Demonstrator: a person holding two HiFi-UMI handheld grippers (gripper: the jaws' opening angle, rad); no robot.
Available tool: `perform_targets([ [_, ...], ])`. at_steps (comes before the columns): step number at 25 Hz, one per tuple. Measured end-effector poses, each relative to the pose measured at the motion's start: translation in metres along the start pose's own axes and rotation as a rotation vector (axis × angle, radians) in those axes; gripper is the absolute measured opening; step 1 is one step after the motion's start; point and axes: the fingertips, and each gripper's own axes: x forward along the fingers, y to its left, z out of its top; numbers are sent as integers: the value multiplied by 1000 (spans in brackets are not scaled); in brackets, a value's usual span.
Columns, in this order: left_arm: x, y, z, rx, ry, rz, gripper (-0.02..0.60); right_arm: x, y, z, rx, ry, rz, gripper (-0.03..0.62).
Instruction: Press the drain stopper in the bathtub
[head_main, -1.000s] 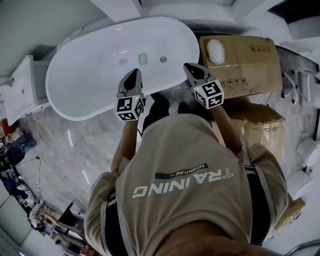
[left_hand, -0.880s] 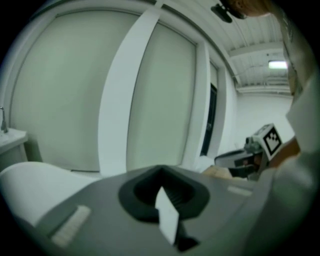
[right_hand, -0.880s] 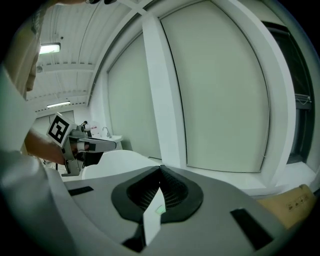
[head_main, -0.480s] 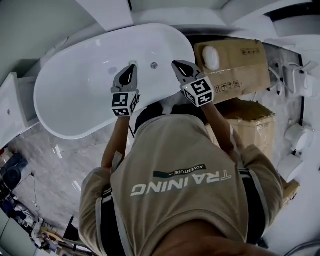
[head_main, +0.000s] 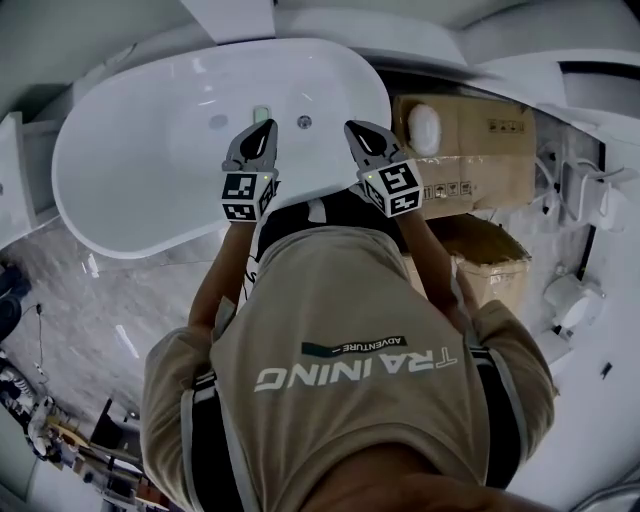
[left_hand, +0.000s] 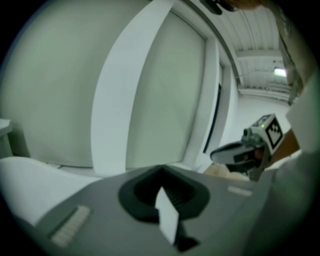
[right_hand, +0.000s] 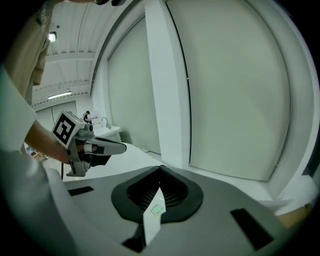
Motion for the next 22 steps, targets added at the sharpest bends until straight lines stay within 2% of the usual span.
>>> perform_targets([
  [7, 31, -16, 4, 35, 69, 105, 2, 28, -44, -26, -15, 38, 149, 9],
  [9, 40, -16, -1, 21, 91, 133, 2, 40, -57, -42, -28, 75, 183, 8],
  [12, 57, -5, -15, -24, 122, 177, 3, 61, -67, -63, -169, 153, 226, 8],
  [14, 67, 2, -30, -67, 151, 195, 3, 70, -62, -74, -266, 175, 273, 8],
  [16, 78, 8, -49, -94, 184, 201, 2, 79, -57, -90, -303, 202, 321, 8],
  [19, 100, 21, -77, -117, 213, 193, 2, 98, -54, -123, -329, 264, 377, 9],
  [22, 111, 32, -121, -130, 269, 177, 3, 115, -41, -169, -312, 339, 417, 9],
])
